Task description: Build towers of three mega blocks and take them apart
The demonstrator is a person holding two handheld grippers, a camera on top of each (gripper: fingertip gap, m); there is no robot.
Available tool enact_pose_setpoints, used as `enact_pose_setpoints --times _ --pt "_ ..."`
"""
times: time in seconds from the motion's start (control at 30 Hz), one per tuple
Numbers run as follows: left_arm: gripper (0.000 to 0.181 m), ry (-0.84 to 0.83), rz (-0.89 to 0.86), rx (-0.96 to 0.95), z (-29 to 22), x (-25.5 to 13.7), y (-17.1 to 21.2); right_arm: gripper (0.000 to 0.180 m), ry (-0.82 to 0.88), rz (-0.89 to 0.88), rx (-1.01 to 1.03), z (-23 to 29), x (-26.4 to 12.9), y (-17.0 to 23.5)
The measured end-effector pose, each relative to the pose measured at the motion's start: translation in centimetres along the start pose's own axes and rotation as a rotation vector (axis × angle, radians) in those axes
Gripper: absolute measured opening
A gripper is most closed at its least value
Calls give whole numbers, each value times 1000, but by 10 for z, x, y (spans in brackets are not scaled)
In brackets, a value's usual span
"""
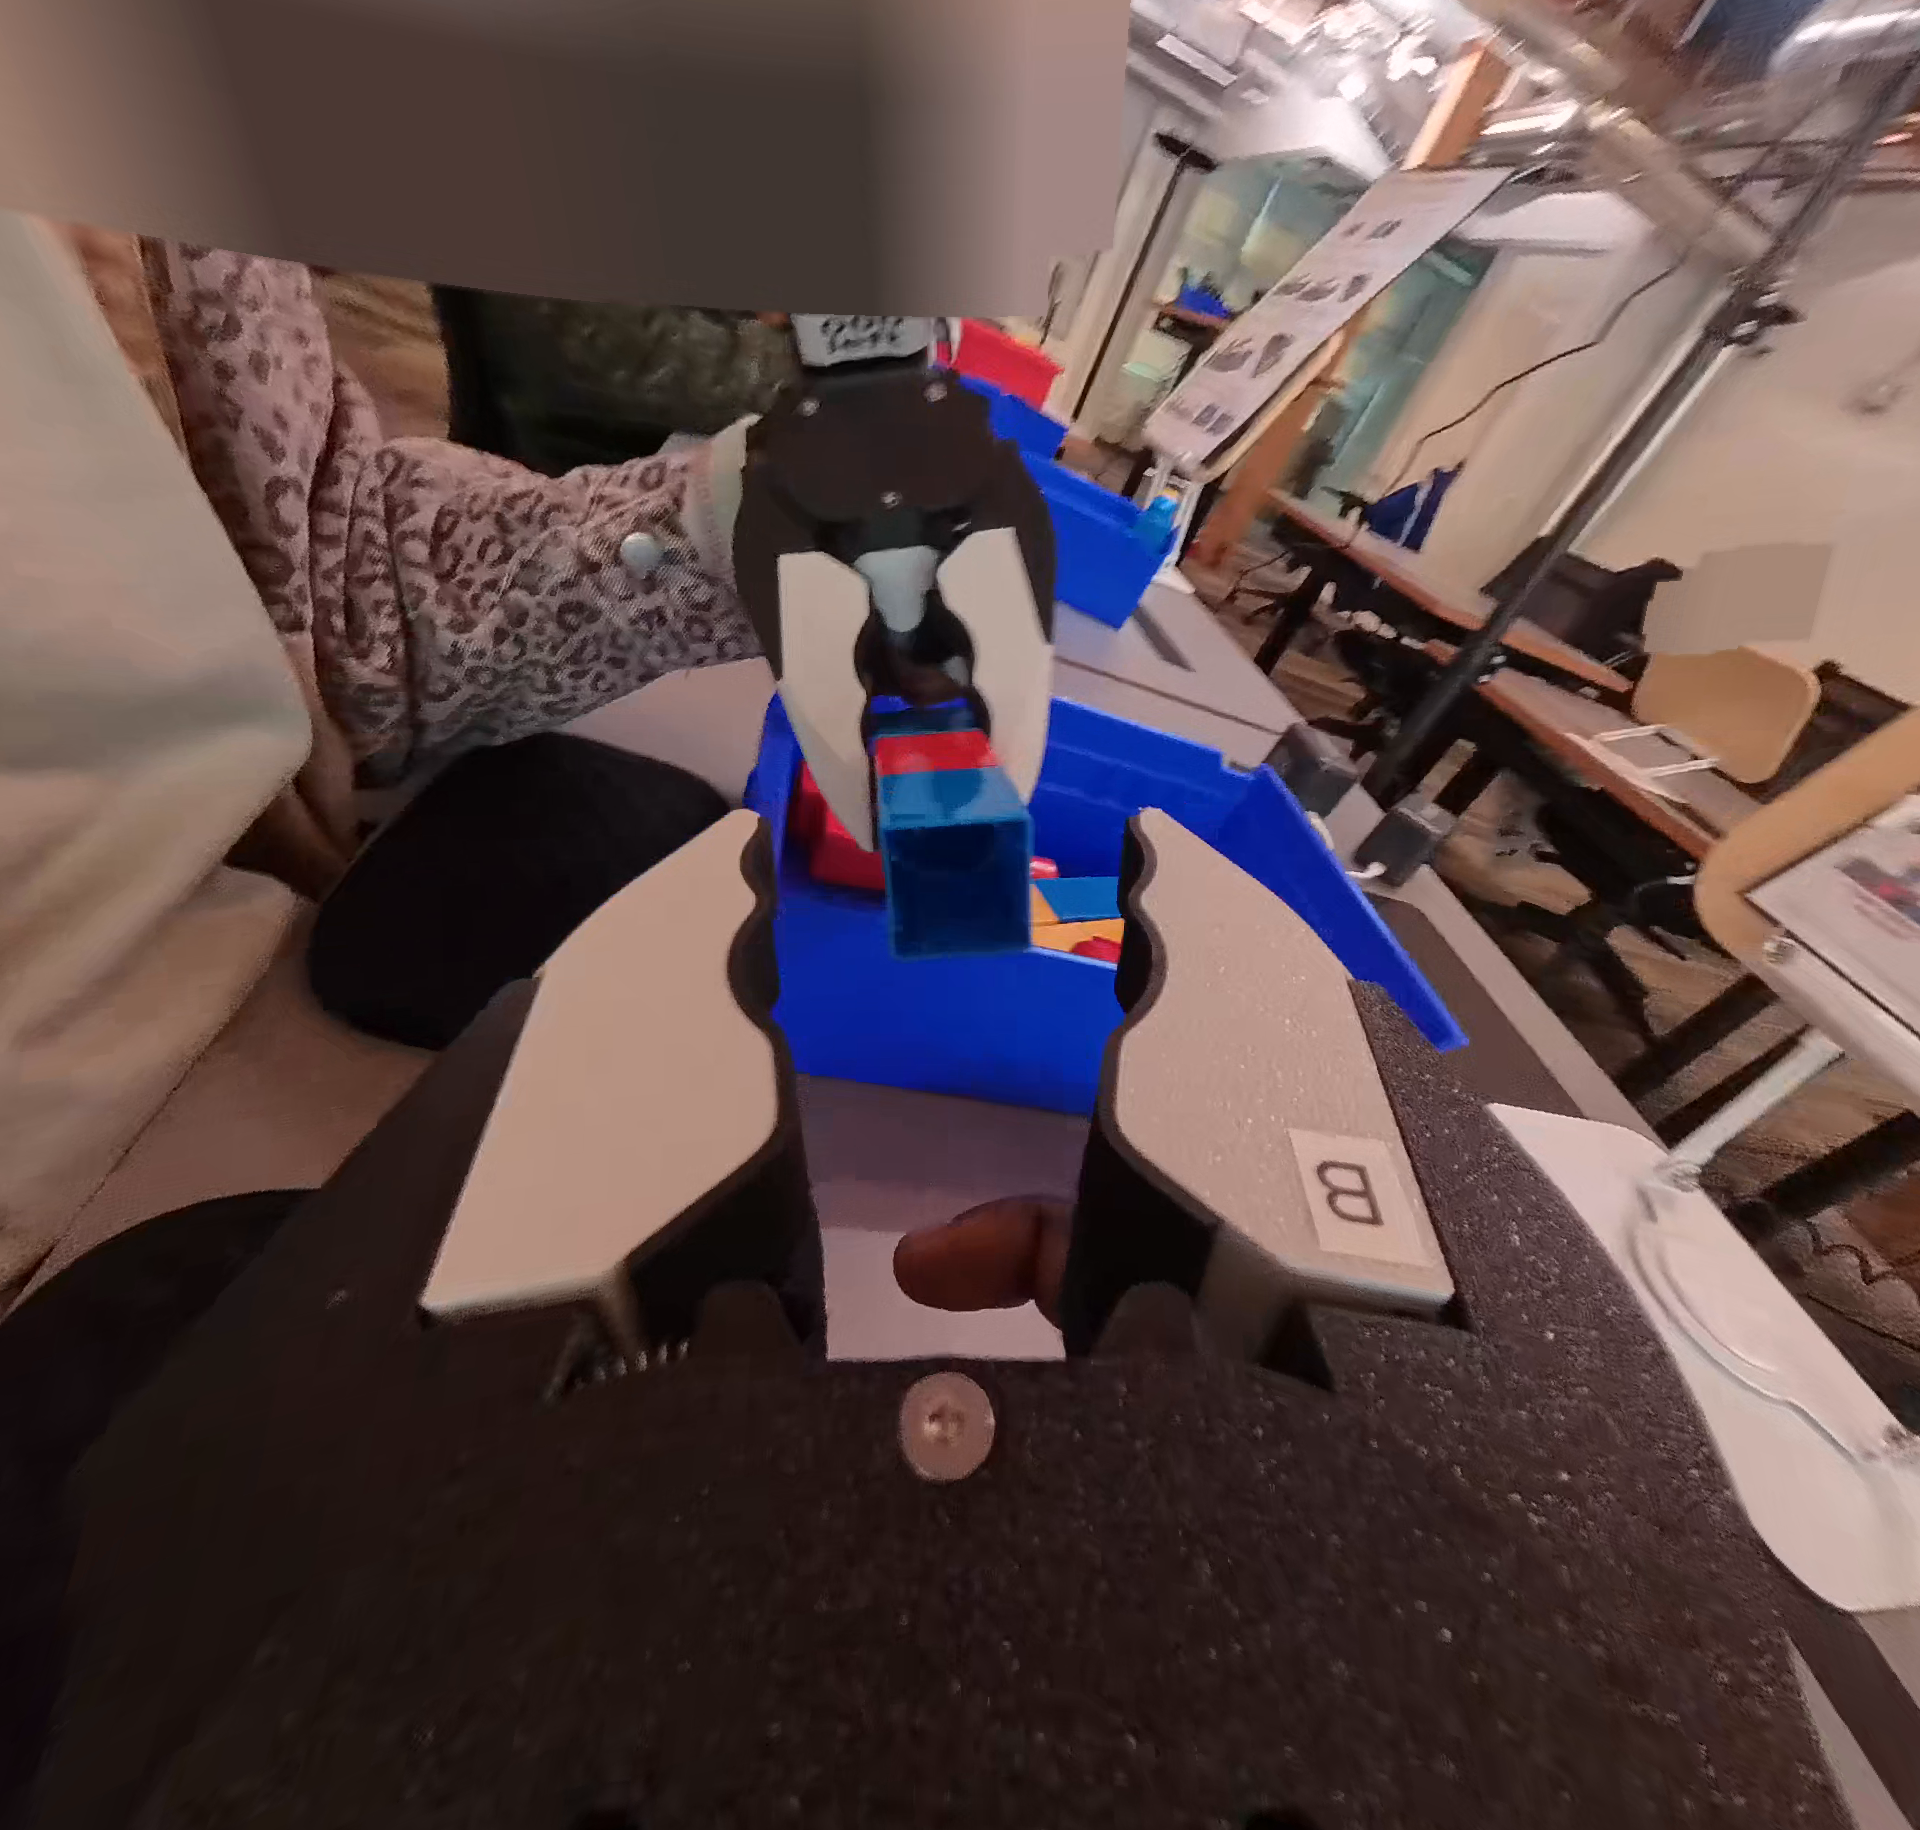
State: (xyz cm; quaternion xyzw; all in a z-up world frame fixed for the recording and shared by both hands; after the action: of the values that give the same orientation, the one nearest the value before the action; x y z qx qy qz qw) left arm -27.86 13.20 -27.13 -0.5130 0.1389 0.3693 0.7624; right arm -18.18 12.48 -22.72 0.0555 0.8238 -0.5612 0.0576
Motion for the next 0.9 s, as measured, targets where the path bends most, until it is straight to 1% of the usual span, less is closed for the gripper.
enact_pose_setpoints --times 0.1,0.17,0.23,0.33,0.4,0.53,0.63,0.73,0.9 --pt "36 29 -32 7 -4 3 -8 60 -27 64 -50 9 19 6" --pt "36 54 -55 21 -9 4 -12 36 -5 106 -84 10 27 12" --pt "36 37 -52 27 -8 6 -11 35 -5 120 -84 10 28 13" --pt "39 59 -110 -21 -10 7 -17 35 -37 66 -51 11 26 7" --pt "39 52 -140 -10 -12 9 -22 35 -40 68 -58 12 28 7" --pt "37 7 -64 59 -12 12 -17 35 -39 102 -86 14 31 10" --pt "37 22 -81 54 -14 6 -18 35 -36 113 -102 17 32 8" --pt "37 3 -52 71 -13 4 -16 35 -16 165 -133 17 32 11" --pt "37 -9 -50 65 -12 4 -16 35 -6 185 -139 15 29 13"
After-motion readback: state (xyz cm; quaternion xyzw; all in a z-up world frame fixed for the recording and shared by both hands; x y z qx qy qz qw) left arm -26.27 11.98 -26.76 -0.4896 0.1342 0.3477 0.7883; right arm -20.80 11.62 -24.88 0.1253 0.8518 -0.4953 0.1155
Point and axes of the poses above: each gripper's, where its closed fingertips meet, x out along the fingers, y out of its underside, z = x × y across the jaws, the point moved 2 cm from there along -x, back along the fingers, and after that the axes turned 6 degrees about z, right-handed, at the moved point
